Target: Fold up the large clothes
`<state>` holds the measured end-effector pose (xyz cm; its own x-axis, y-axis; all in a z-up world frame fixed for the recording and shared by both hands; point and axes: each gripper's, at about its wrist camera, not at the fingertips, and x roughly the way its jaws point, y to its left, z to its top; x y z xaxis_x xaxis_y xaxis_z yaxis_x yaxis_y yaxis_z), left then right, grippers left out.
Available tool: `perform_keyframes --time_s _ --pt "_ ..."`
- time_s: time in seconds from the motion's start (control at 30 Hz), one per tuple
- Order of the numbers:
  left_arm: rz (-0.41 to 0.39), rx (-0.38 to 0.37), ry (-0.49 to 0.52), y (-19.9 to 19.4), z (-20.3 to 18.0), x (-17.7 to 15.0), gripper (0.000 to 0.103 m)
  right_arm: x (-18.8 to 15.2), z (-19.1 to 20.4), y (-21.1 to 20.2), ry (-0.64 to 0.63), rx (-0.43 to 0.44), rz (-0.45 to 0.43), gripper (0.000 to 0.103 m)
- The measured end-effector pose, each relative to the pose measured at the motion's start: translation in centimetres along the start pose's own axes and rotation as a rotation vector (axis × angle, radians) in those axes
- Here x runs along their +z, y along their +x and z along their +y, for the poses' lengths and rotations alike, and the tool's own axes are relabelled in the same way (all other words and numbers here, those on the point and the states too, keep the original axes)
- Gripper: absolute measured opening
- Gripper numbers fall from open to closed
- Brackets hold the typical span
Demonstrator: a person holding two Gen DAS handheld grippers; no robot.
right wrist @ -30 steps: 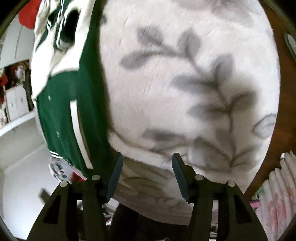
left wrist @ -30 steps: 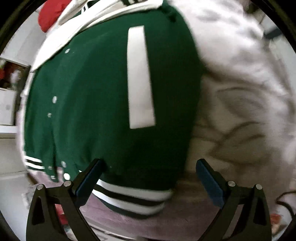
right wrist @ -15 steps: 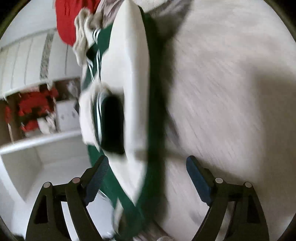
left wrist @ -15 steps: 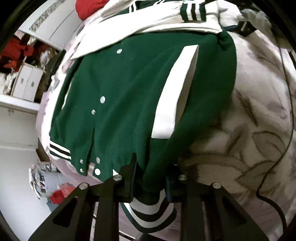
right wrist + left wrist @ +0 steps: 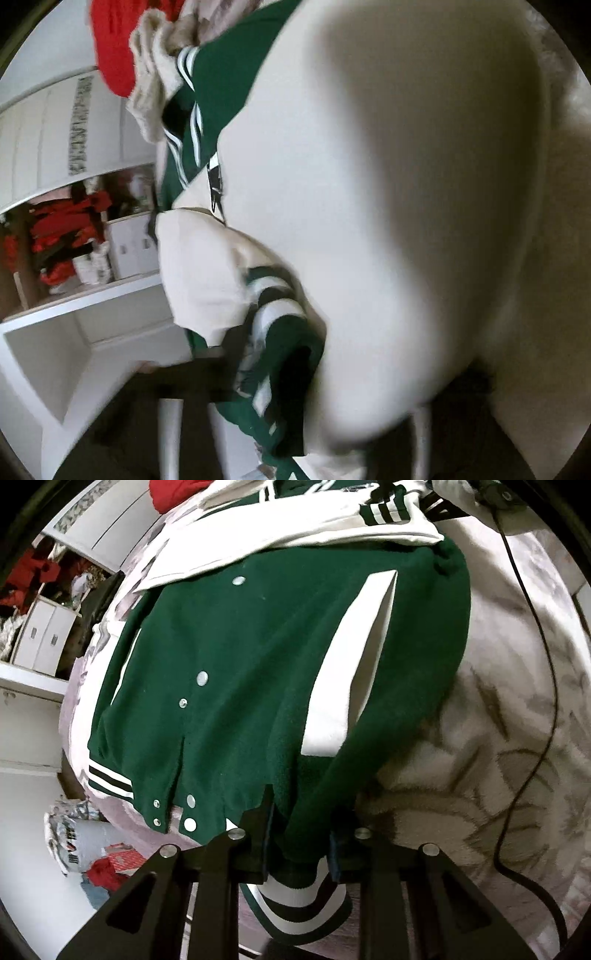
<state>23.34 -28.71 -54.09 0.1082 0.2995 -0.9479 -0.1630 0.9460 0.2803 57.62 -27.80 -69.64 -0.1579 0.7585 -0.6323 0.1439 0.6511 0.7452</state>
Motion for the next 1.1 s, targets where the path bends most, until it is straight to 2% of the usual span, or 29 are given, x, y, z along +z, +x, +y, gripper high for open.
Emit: perform_keyframes --time_s 0.03,0.1,0.27,0.4,0.5,0.57,0.6,0.67,0.77,0.9,1.0,1.07,1.1 --pt "-0.009 -0.009 -0.008 -0.3 0.5 0.0 0.018 -0.1 1.1 -0.2 -0.017 -0.017 -0.008 0.024" --pt "-0.037 -0.035 -0.034 -1.5 2.1 0.0 0.017 -0.7 2.8 -1.5 -0.03 -0.039 -0.024 0.021" --pt "-0.089 -0.119 -0.118 -4.6 7.5 0.4 0.016 -2.3 9.2 -5.3 -0.076 -0.135 -0.054 0.019" --pt "-0.096 -0.212 -0.219 -5.3 14.1 0.9 0.015 -3.1 16.4 -5.9 -0.106 -0.232 -0.047 0.019" --pt "-0.084 -0.282 -0.296 -4.5 20.0 1.3 0.015 -3.4 22.8 -4.5 -0.114 -0.308 -0.048 0.018" --pt "-0.067 -0.337 -0.362 -3.1 24.7 1.5 0.015 -3.6 27.6 -1.7 -0.124 -0.36 -0.043 0.019" --pt "-0.06 -0.358 -0.393 -2.3 26.8 1.6 0.014 -3.2 28.7 -0.8 -0.134 -0.386 -0.038 0.019" --pt "-0.041 -0.396 -0.449 0.1 31.0 1.6 0.014 -2.6 33.0 3.1 -0.146 -0.447 -0.022 0.018" --pt "-0.019 -0.417 -0.494 4.1 35.7 1.6 0.014 -1.1 37.0 9.1 -0.161 -0.529 0.006 0.018" --pt "0.036 -0.447 -0.524 10.5 39.9 1.3 0.015 0.8 39.7 18.0 -0.182 -0.657 0.043 0.019" --pt "0.09 -0.518 -0.546 13.7 41.2 0.9 0.02 1.5 39.5 23.0 -0.174 -0.736 0.082 0.02" --pt "0.107 -0.58 -0.599 14.3 42.6 0.2 0.029 1.9 39.0 25.0 -0.143 -0.724 0.115 0.034" --pt "0.117 -0.599 -0.623 14.4 43.2 -0.1 0.033 1.9 38.9 25.1 -0.131 -0.689 0.128 0.051"
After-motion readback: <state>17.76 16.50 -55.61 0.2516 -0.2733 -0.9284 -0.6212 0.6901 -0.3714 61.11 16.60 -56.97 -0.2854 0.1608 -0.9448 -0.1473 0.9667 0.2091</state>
